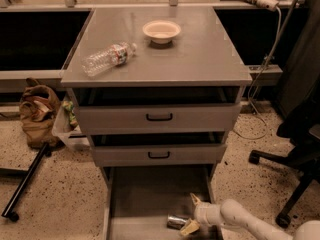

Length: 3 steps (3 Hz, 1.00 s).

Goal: Pick redbull can from bottom drawer and place on counter

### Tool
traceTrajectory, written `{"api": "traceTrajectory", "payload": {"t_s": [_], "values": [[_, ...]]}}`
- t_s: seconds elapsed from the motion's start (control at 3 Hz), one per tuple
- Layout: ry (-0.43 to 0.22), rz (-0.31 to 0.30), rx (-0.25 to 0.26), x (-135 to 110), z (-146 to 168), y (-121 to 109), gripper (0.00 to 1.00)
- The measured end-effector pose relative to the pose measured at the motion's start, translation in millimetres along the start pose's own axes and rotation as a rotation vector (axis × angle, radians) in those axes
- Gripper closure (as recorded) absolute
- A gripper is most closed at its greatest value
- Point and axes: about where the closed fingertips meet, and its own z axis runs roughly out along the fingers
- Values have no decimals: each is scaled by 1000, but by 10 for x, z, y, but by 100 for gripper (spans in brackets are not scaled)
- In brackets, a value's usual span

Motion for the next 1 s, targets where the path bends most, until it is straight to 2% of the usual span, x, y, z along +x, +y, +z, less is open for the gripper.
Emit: {"api": "traceTrajectory", "payload": {"t_s": [0.67,1.0], "values": [[26,1,-14,98,218,47,0],[60,-7,11,143,279,68,0]]}}
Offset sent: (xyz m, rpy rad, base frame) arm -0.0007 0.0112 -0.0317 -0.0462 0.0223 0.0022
